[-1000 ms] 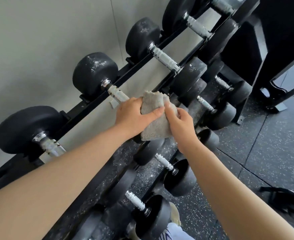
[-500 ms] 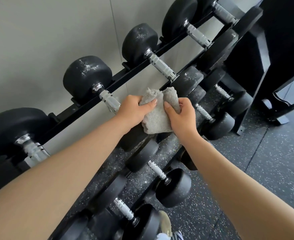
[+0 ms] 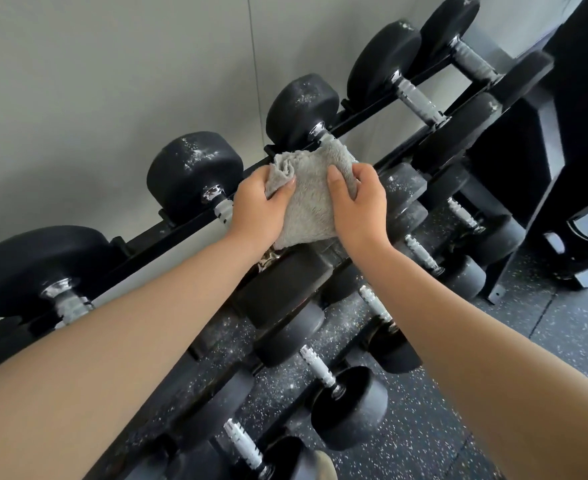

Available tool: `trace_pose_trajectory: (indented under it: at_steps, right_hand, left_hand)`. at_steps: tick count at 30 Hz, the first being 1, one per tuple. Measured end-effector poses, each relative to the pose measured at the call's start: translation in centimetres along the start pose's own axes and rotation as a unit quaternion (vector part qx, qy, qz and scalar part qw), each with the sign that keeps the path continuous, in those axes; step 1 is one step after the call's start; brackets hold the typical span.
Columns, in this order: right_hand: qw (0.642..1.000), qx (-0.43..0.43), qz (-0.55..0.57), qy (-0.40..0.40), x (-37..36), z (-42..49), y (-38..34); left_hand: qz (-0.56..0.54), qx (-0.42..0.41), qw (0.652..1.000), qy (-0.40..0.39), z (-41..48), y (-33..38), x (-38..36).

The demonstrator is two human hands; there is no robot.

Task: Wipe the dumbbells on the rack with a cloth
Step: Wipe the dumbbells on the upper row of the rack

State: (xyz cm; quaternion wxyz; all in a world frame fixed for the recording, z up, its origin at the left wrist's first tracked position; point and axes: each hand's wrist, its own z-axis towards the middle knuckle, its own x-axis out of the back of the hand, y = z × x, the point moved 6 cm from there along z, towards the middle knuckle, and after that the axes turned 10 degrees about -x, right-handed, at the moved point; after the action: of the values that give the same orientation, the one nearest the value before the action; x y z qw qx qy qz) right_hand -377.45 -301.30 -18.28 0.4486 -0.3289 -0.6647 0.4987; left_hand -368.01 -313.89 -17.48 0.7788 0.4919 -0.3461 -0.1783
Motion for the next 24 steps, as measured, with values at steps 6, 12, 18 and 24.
trace_pose_trajectory:
  at_steps: [6,12,18,24]
  right_hand:
    - [0.999,0.001,0.032,-0.043,-3.2,0.6,-2.6]
    - [0.995,0.052,0.003,-0.081,-8.4,1.5,-6.1]
    - [0.984,0.065,-0.116,-0.116,-13.1,2.4,-7.9]
    - [0.976,0.020,-0.193,-0.096,-14.1,2.3,-6.4]
  left_hand:
    - [0.033,-0.052,0.997,0.040,1.2,0.0,3.3]
    - [0.136,-0.071,0.982,0.109,2.6,0.3,9.2]
    - [0.198,-0.047,0.967,0.152,3.7,-1.2,13.5]
    - [0.258,-0.004,0.958,0.126,3.7,-3.2,14.2]
